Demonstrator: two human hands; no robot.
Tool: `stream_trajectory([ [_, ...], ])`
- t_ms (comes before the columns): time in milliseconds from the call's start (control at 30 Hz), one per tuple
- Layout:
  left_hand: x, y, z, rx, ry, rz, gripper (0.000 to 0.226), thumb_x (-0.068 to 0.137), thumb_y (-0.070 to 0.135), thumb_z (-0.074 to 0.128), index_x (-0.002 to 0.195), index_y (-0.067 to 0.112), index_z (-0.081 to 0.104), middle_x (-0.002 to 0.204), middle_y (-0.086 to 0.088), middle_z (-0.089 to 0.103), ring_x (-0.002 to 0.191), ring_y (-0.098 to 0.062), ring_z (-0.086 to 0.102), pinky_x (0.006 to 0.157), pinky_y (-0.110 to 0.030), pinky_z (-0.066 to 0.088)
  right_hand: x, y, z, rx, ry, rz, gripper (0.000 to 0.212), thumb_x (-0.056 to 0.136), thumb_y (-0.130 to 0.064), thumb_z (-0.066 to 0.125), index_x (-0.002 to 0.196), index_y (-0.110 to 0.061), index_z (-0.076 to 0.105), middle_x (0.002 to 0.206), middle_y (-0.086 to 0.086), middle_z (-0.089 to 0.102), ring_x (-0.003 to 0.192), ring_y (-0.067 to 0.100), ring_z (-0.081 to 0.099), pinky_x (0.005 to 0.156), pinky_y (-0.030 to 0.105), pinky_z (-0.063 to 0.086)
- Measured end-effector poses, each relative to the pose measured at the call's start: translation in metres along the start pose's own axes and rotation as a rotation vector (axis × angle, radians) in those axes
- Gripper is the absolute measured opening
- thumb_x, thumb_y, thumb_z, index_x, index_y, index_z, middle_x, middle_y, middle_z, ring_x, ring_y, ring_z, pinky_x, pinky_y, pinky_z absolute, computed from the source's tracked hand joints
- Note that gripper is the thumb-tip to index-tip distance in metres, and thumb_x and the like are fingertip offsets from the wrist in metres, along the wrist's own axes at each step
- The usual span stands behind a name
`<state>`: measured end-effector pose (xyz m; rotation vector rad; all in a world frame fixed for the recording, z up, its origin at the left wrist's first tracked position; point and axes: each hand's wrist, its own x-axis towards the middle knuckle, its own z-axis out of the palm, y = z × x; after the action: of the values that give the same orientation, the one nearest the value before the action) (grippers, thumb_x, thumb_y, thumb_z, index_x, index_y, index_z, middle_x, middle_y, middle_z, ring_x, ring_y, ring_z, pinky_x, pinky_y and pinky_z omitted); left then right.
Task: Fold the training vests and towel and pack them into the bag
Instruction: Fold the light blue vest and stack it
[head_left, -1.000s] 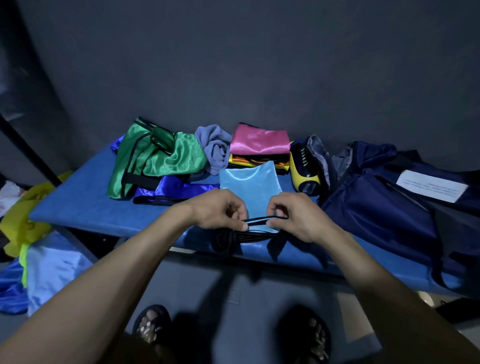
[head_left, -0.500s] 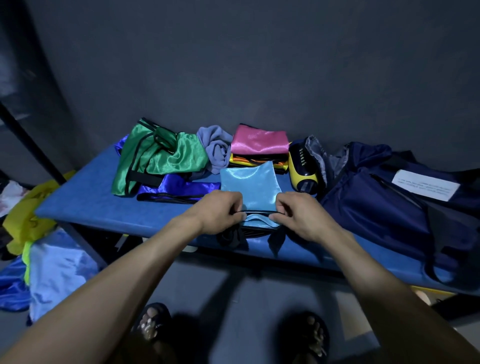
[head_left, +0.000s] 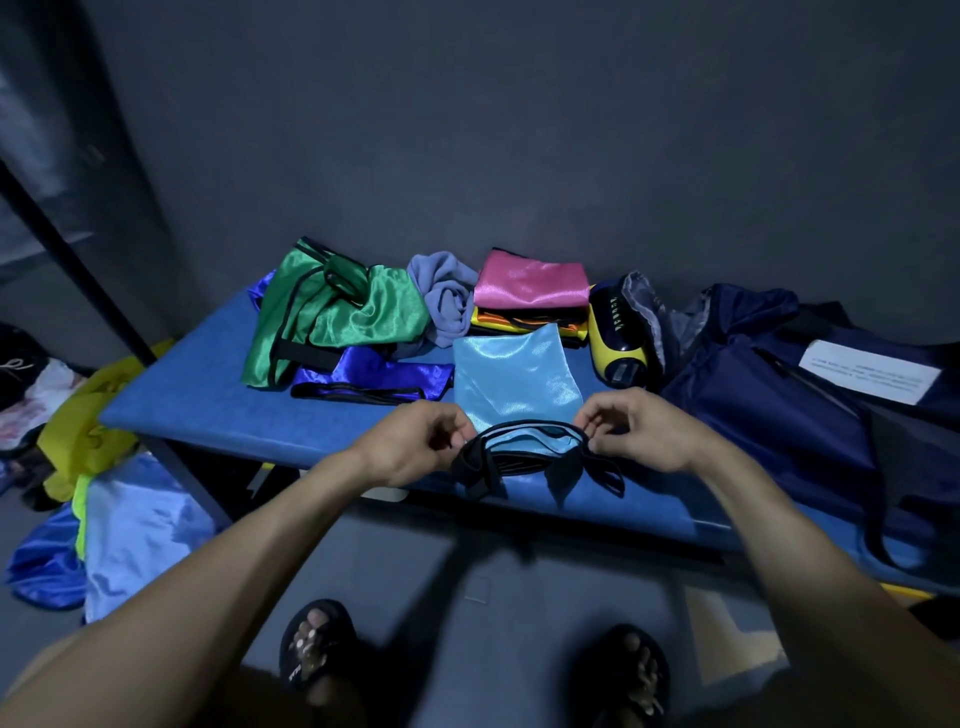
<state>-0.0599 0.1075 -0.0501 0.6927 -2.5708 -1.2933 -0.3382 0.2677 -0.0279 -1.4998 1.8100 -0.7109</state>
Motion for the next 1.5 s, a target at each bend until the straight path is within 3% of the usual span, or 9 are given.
stream_trajectory([
  [167, -0.002, -0.002, 0.006, -0.067, 0.005, 0.006, 0.023, 0.087, -0.011, 0.066, 0.091, 0.012, 0.067, 0.085, -0.002, 0.069, 0.076, -0.008, 0.06, 0.077, -0.023, 0.05, 0.0, -0.002, 0.005, -0.024, 0.06, -0.018, 0.02, 0.084, -0.003, 0.082, 0.095, -0.014, 0.07, 0.09, 0.009, 0.07, 0.079, 0.009, 0.061, 0.081, 0.028, 0.054],
  [333, -0.004, -0.003, 0.01, 0.023, 0.087, 0.029, 0.02, 0.089, 0.001, 0.066, 0.087, 0.021, 0.066, 0.088, -0.007, 0.073, 0.078, -0.014, 0.066, 0.083, -0.036, 0.054, 0.0, -0.001, 0.009, -0.028, 0.114, -0.029, 0.015, 0.087, 0.004, 0.073, 0.09, -0.01, 0.067, 0.081, 0.004, 0.063, 0.072, 0.01, 0.055, 0.071, 0.026, 0.051],
  [533, -0.01, 0.005, 0.014, 0.238, 0.228, 0.084, 0.011, 0.093, 0.013, 0.059, 0.096, 0.022, 0.053, 0.072, 0.001, 0.065, 0.066, -0.017, 0.056, 0.068, -0.032, 0.047, -0.003, -0.001, 0.013, 0.079, 0.199, 0.032, 0.01, 0.09, 0.01, 0.063, 0.095, 0.003, 0.059, 0.072, 0.01, 0.059, 0.064, 0.021, 0.065, 0.06, 0.033, 0.058],
  [733, -0.015, 0.0, 0.027, 0.262, 0.311, 0.078, 0.017, 0.094, 0.011, 0.059, 0.101, 0.023, 0.048, 0.064, 0.004, 0.063, 0.058, -0.013, 0.048, 0.065, -0.035, 0.043, -0.006, 0.005, 0.013, 0.073, 0.165, 0.041, 0.013, 0.092, 0.007, 0.063, 0.096, -0.004, 0.06, 0.08, 0.018, 0.066, 0.067, 0.019, 0.069, 0.064, 0.041, 0.058],
  [867, -0.019, -0.003, 0.031, 0.145, 0.316, 0.04, 0.018, 0.095, 0.013, 0.063, 0.103, 0.025, 0.051, 0.077, 0.013, 0.065, 0.065, -0.008, 0.057, 0.067, -0.028, 0.045, -0.015, 0.003, 0.013, 0.048, 0.167, -0.027, 0.023, 0.088, 0.009, 0.068, 0.099, -0.01, 0.059, 0.08, 0.006, 0.064, 0.063, 0.009, 0.062, 0.067, 0.039, 0.057],
  [1000, -0.024, 0.0, 0.039, 0.118, 0.341, 0.024, 0.018, 0.094, 0.016, 0.065, 0.103, 0.026, 0.052, 0.076, 0.008, 0.066, 0.064, -0.01, 0.059, 0.068, -0.032, 0.047, -0.023, 0.001, 0.015, -0.042, 0.167, -0.094, 0.029, 0.085, -0.001, 0.075, 0.093, -0.017, 0.052, 0.079, 0.009, 0.061, 0.065, 0.008, 0.054, 0.065, 0.029, 0.046],
  [1067, -0.023, 0.002, 0.041, 0.149, 0.37, 0.006, 0.019, 0.092, 0.017, 0.065, 0.102, 0.026, 0.052, 0.071, 0.008, 0.065, 0.062, -0.01, 0.058, 0.067, -0.034, 0.047, -0.028, -0.002, 0.018, -0.156, 0.167, -0.129, 0.037, 0.079, -0.003, 0.078, 0.095, -0.02, 0.049, 0.09, -0.003, 0.052, 0.069, 0.005, 0.05, 0.064, 0.024, 0.043],
  [1300, -0.025, 0.005, 0.036, 0.482, 0.286, 0.099, 0.031, 0.086, 0.032, 0.063, 0.111, 0.033, 0.044, 0.081, 0.012, 0.06, 0.08, -0.017, 0.058, 0.069, -0.041, 0.051, -0.034, -0.008, 0.055, -0.662, 0.376, -0.17, 0.057, 0.076, -0.054, 0.081, 0.108, -0.026, 0.043, 0.101, -0.008, 0.04, 0.081, 0.014, 0.044, 0.061, 0.033, 0.034],
  [1500, -0.027, 0.004, 0.042, 0.74, 0.349, 0.267, 0.058, 0.075, 0.043, 0.069, 0.127, 0.025, 0.052, 0.109, 0.005, 0.051, 0.098, -0.022, 0.051, 0.079, -0.036, 0.048, -0.029, -0.009, 0.081, -0.792, 0.488, -0.294, 0.033, 0.08, -0.021, 0.077, 0.104, -0.015, 0.055, 0.097, 0.003, 0.05, 0.081, 0.029, 0.059, 0.052, 0.035, 0.038],
])
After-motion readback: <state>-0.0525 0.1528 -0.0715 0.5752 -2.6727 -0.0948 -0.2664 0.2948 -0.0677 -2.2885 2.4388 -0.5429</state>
